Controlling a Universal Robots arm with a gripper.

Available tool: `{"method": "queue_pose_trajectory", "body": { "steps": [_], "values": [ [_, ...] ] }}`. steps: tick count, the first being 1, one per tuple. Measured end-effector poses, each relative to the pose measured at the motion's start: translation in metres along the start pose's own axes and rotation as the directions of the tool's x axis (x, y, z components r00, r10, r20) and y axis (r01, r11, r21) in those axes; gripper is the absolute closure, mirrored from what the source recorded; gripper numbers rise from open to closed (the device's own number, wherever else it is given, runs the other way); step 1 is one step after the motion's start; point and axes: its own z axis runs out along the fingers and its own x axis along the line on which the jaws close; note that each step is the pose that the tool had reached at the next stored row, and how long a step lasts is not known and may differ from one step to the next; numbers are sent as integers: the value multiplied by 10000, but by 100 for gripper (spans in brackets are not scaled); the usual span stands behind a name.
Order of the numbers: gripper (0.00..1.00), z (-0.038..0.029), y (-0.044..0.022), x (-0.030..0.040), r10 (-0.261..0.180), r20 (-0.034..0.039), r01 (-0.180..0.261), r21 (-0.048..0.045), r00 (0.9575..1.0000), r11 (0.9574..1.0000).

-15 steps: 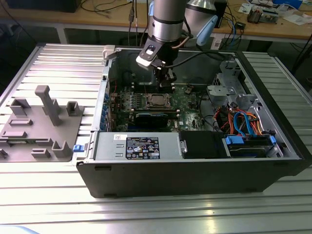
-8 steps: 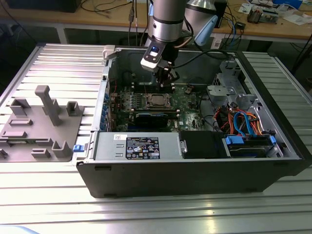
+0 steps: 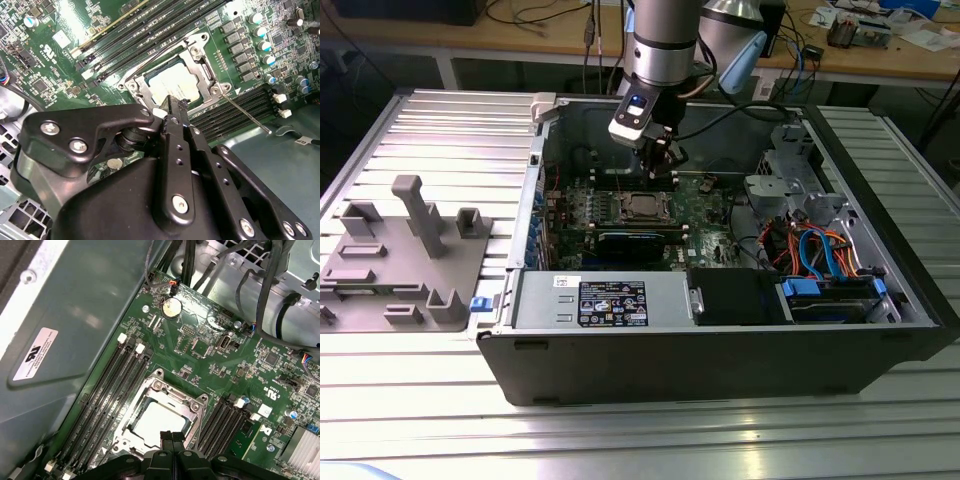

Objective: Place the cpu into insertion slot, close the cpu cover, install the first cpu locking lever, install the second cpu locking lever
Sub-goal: 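Install the first cpu locking lever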

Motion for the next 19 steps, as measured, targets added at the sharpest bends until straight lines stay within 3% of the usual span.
{"method": "queue_pose_trajectory", "body": {
  "steps": [7, 8, 10, 12, 13, 15, 16, 17, 19],
  "values": [
    [89, 0, 0, 0, -42, 0, 42, -2, 10000, 10000],
    [89, 1, 0, 0, -209, 1, 209, -9, 9998, 9998],
    [89, 0, 0, 0, -975, 9, 975, -36, 9952, 9952],
    [89, 0, 0, 0, -1918, 21, 1918, -70, 9814, 9814],
    [89, 0, 0, 0, -2453, 30, 2454, -88, 9694, 9694],
    [89, 0, 0, 0, -2913, 39, 2914, -105, 9566, 9566],
    [89, 0, 0, 0, -3280, 46, 3280, -118, 9447, 9446],
    [89, 0, 0, 0, -3521, 51, 3521, -126, 9360, 9359],
    [89, 0, 0, 0, -3850, 58, 3850, -137, 9229, 9228]
  ]
}}
